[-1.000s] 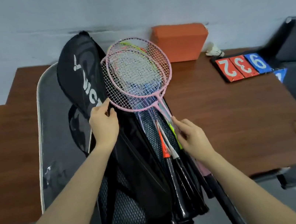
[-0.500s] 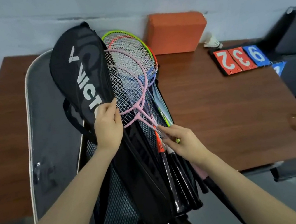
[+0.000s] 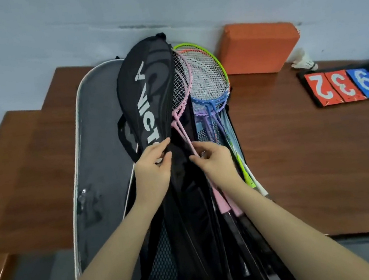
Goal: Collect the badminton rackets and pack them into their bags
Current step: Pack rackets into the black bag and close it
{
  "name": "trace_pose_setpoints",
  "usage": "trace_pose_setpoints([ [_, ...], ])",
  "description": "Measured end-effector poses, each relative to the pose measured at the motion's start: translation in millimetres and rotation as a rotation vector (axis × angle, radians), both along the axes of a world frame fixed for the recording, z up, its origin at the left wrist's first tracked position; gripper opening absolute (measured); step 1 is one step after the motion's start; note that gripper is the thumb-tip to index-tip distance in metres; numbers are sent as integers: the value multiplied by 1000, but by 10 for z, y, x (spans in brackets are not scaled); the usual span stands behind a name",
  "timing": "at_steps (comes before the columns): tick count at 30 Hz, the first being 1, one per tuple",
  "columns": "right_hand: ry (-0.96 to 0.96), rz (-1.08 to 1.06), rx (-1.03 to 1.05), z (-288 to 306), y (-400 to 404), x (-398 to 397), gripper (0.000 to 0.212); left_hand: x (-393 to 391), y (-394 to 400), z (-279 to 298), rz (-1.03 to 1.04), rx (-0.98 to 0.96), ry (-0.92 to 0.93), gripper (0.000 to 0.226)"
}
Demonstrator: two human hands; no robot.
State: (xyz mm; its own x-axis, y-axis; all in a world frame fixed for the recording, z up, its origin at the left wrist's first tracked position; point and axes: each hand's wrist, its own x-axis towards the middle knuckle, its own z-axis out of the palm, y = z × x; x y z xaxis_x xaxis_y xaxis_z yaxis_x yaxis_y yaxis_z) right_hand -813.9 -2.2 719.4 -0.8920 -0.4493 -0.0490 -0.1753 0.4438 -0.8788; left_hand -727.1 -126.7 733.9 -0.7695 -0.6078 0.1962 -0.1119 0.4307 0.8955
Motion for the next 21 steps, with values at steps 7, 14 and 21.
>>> trace_pose_setpoints([
  [7,53,-2,-15,-71,-611,18,33,261,-344,171,71,11,-14,32],
  [14,3,103,40,-217,-1000,34,32,258,-744,107,137,51,8,30],
  [21,-5,114,184,-485,-1041,101,28,310,-824,-204,28,-60,-55,27],
])
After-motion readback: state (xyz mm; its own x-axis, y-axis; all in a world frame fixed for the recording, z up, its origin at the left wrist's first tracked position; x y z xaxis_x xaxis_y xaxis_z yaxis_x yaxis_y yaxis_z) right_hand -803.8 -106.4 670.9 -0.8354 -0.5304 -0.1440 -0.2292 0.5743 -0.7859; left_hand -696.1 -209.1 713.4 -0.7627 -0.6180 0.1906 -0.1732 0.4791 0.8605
